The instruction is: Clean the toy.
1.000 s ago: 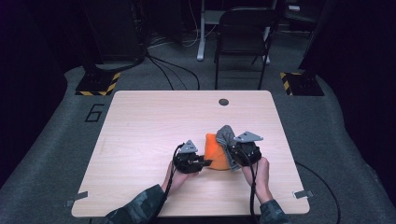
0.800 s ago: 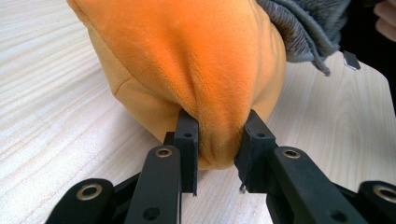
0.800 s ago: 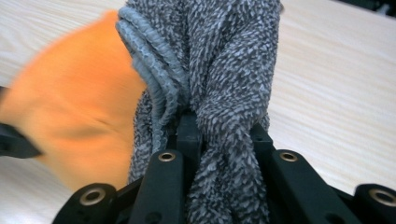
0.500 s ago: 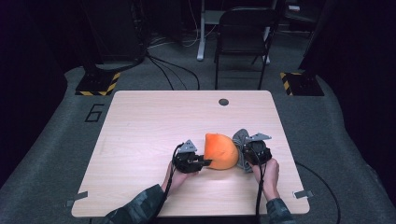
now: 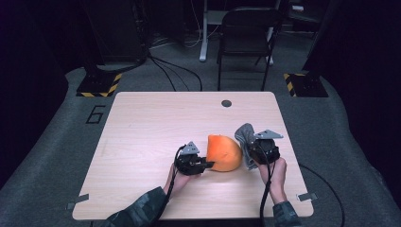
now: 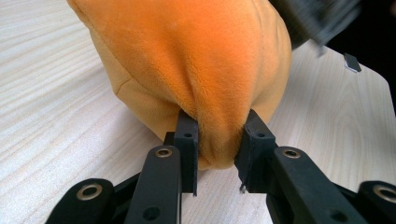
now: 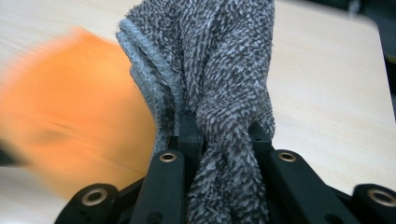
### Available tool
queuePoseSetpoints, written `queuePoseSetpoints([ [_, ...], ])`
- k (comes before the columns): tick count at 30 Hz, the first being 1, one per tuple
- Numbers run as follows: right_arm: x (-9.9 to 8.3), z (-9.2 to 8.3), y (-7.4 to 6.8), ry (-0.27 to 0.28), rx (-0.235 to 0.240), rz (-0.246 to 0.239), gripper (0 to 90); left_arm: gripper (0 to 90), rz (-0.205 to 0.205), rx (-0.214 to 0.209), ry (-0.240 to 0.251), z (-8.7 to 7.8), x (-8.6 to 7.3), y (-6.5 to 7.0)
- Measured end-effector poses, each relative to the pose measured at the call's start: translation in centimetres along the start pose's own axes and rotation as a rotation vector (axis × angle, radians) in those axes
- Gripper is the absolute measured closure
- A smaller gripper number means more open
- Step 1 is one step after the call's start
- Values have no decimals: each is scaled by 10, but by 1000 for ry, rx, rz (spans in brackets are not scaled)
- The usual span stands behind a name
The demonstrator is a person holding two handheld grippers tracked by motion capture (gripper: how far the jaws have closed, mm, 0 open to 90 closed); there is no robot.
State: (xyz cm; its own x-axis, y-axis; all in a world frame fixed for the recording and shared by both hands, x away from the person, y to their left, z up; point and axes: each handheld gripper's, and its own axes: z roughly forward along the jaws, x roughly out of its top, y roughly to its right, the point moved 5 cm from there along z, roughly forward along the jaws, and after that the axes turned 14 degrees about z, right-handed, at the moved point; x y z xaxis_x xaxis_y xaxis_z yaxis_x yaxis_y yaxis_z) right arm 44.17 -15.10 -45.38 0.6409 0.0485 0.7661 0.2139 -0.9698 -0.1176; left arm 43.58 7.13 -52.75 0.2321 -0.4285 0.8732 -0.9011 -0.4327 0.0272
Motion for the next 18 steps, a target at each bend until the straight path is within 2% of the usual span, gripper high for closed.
queuePoseSetpoints([
  [2,7,-13,-17,32,48,-27,745,724,1,-1,0,0,0,0],
  [5,10,-23,-46,55,100,-82,743,724,3,2,0,0,0,0],
  [7,8,-22,-62,52,121,-118,742,724,10,2,-4,0,0,0],
  [10,1,-13,-79,31,140,-151,742,725,9,1,-4,0,0,0],
  [11,-2,-8,-82,23,141,-165,742,725,8,-1,-6,0,0,0],
  [13,-9,1,-86,2,110,-179,742,725,9,5,-6,0,-1,0],
  [15,-11,7,-84,4,88,-202,741,725,3,6,-5,1,-1,0],
  [18,-10,7,-75,7,57,-199,740,725,-2,5,0,1,-1,-1],
])
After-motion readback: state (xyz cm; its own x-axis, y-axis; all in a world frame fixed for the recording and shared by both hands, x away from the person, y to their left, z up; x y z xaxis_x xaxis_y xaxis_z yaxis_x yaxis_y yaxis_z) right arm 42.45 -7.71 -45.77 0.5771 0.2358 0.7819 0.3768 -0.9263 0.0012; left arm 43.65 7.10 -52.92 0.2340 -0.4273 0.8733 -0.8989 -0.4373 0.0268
